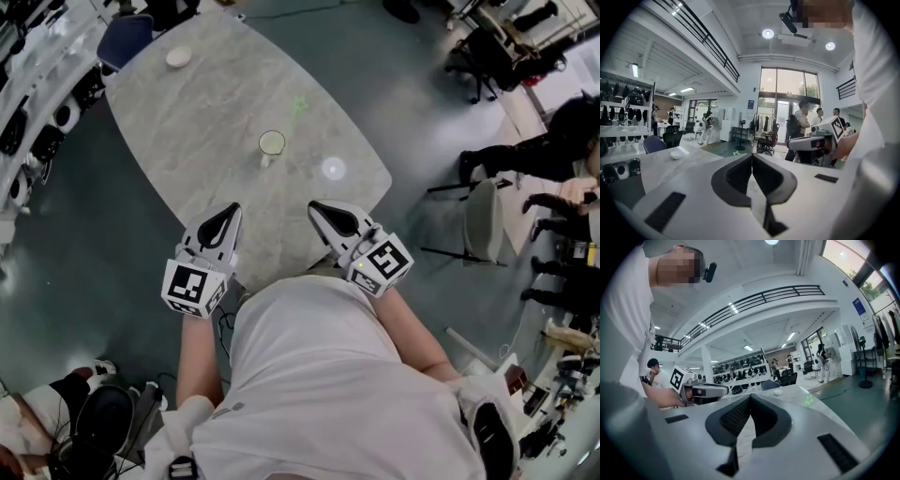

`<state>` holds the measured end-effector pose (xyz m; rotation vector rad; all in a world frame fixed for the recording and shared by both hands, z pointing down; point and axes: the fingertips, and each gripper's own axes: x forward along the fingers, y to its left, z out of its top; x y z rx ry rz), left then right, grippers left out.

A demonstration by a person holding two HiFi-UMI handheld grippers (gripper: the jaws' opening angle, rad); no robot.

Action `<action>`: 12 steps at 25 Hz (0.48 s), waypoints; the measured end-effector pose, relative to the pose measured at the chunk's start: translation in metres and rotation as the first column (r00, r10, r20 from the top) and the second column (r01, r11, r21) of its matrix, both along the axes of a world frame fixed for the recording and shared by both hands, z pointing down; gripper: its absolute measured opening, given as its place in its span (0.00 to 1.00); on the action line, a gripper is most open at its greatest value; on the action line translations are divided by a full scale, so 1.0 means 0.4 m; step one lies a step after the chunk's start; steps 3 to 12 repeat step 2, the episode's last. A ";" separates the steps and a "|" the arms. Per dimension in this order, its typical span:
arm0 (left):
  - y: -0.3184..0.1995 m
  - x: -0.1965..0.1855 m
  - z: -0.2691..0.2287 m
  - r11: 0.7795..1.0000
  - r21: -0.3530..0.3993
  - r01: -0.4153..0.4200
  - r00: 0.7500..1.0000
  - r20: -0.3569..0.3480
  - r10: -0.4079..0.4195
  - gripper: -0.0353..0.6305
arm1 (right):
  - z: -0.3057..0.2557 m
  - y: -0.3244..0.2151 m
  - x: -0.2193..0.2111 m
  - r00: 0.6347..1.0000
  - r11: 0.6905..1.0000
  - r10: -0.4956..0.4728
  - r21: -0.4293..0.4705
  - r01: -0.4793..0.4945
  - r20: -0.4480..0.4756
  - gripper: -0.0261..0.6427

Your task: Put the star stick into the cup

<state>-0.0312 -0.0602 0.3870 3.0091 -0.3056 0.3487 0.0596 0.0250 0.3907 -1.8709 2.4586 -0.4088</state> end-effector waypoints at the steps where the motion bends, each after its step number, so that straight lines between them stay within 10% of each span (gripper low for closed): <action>1: -0.001 -0.001 0.002 1.000 -0.001 0.002 1.000 0.001 -0.002 0.06 | 0.002 0.000 0.001 1.000 1.000 0.001 0.000 -0.001 0.004 0.06; 12: -0.001 -0.001 0.003 1.000 -0.002 0.003 1.000 0.001 -0.003 0.06 | 0.003 -0.001 0.002 1.000 1.000 0.001 0.000 -0.001 0.007 0.06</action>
